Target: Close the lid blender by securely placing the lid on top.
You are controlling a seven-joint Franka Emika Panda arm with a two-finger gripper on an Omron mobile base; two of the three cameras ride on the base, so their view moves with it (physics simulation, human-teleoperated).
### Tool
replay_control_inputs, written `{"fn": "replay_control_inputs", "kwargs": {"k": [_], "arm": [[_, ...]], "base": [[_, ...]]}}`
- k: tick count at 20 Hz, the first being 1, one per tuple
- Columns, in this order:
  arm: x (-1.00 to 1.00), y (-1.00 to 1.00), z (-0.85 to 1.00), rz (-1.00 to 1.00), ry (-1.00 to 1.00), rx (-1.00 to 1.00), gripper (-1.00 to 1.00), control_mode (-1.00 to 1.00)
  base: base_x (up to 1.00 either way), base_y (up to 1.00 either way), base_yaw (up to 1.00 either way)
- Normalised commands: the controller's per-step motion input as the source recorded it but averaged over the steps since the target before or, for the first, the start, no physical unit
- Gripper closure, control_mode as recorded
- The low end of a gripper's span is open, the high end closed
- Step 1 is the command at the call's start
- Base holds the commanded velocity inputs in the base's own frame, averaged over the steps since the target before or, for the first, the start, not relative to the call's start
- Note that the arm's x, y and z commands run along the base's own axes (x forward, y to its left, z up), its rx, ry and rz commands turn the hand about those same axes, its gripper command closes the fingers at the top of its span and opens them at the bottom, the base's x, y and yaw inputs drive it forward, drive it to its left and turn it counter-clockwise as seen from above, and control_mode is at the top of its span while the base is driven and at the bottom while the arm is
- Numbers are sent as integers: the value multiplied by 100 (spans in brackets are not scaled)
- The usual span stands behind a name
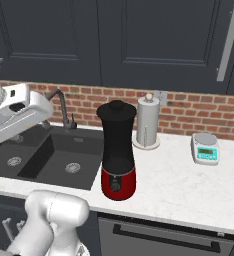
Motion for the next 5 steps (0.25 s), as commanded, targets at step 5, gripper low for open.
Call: {"fn": "replay_control_inputs", "kwargs": {"k": [5], "arm": [[0,27,-21,-2,8,3,-100,-100]], "base": [[0,0,0]]}}
